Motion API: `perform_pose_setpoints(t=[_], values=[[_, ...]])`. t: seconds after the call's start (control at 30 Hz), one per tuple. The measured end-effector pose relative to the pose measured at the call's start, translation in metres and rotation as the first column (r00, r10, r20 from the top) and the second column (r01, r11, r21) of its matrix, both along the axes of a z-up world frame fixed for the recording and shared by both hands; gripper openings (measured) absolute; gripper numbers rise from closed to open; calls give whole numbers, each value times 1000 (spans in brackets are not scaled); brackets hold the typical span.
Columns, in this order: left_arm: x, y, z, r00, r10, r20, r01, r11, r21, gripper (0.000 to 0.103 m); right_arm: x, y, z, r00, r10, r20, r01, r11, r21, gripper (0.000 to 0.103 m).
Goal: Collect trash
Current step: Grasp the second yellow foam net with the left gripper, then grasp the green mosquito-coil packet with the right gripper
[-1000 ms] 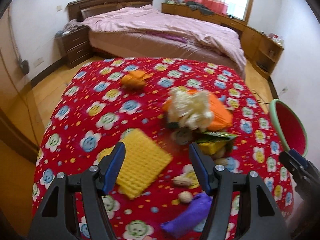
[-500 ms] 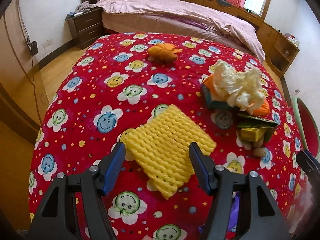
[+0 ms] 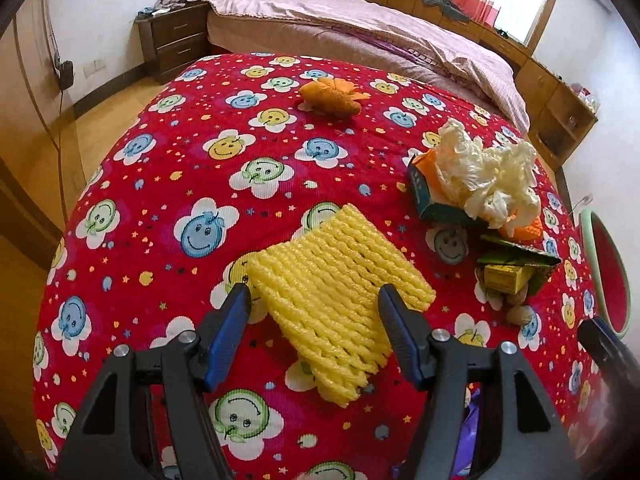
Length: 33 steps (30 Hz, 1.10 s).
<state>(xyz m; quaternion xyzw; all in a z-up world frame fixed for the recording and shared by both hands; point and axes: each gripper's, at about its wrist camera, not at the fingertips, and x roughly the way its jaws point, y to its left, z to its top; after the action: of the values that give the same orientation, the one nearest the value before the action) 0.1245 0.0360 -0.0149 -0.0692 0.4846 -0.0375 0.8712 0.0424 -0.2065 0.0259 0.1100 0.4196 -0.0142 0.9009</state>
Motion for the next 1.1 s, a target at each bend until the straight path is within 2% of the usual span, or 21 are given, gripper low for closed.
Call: perform_pose_setpoints(t=[0.1,0.17,0.23,0.27,0.37,0.5,0.73,0.9,1.07,1.1], values=[[-3,-3,0,1000,-25,10,26,999,-29,48,0,0,0,1000,1,1,-1,1000,3,69],[-5,-6,1,999,-48,19,49,997,-54,30,0,1,0,1000,4,2,-4,1000,4,69],[-6,-8,2,998,-63,24,65,995,-82,18,0,2,1,1000,7,3,-7,1000,5,69],[-6,-9,2,997,-69,28,72,993,-92,15,0,3,1,1000,9,3,-9,1000,6,69],[-7,-11,4,996,-83,42,87,992,-96,10,1,7,2,1000,24,3,-24,1000,5,70],[-12,-7,13,995,-77,71,85,990,-116,10,8,14,4,999,46,6,-46,999,-1,69],[-17,9,28,993,-42,113,53,994,-100,10,32,30,4,994,108,16,-108,994,-19,68],[-17,12,32,992,-39,123,51,994,-95,10,50,38,-6,988,155,-19,-156,988,-19,43],[-17,8,36,990,-48,134,60,994,-93,10,57,38,-12,985,168,-21,-169,986,-10,12],[-18,6,38,989,-52,137,65,994,-93,10,58,37,-13,986,167,-22,-167,986,-5,10]])
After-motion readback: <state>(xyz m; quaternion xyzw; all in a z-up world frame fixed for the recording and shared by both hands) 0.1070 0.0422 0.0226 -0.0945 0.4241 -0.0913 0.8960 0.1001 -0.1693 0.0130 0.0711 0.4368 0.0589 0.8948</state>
